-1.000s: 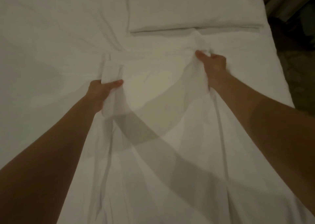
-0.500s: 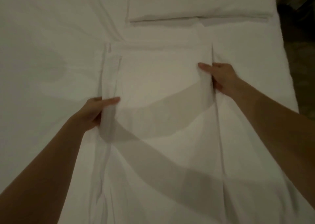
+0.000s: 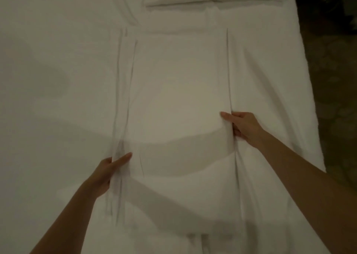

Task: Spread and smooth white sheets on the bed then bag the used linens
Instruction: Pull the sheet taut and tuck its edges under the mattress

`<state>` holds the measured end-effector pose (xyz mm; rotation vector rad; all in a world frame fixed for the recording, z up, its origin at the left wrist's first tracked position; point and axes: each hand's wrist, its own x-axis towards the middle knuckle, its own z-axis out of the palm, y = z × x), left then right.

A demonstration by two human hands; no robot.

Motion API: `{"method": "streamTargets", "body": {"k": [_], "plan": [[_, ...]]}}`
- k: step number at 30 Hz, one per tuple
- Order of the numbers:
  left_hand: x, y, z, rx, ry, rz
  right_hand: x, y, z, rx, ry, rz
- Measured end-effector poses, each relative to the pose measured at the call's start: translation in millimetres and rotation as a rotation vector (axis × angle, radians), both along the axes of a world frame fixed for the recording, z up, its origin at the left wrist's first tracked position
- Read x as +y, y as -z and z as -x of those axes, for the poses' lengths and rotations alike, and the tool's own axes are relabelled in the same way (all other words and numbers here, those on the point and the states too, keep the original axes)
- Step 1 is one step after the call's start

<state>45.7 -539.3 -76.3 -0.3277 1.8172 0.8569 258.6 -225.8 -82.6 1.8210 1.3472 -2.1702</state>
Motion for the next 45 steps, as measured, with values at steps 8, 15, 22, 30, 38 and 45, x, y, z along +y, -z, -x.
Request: {"method": "streamTargets", "body": {"k": [8, 15, 22, 30, 38, 45], "plan": [[-65.3, -10.3, -78.1, 0.037, -0.056, 0.011, -86.1, -5.9, -83.0, -0.054, -0.157, 0.028], [-87.8, -17.6, -103.7, 0.149, -0.083, 0.058, -114.1, -6.3, -111.8, -0.076, -0.101, 0.011], [-89.4, -29.7, -121.3, 0.268, -0.012, 0.184, -128.1, -20.1, -139.0, -0.135, -0.345, 0.162], [-44.1, -45.5, -150.0, 0.722, 0.353, 0.226, -119.6, -28.1, -118.0, -0.057, -0.205, -0.018], [-28.7, -32.5, -145.3, 0.623, 0.486, 0.371, -95.9, -30.2, -75.5, 0.052, -0.133, -0.146], [-41.3, -37.2, -120.1, 0.441, 0.665, 0.192, -101.5, -47.8, -44.5, 0.052, -0.135, -0.305]]}}
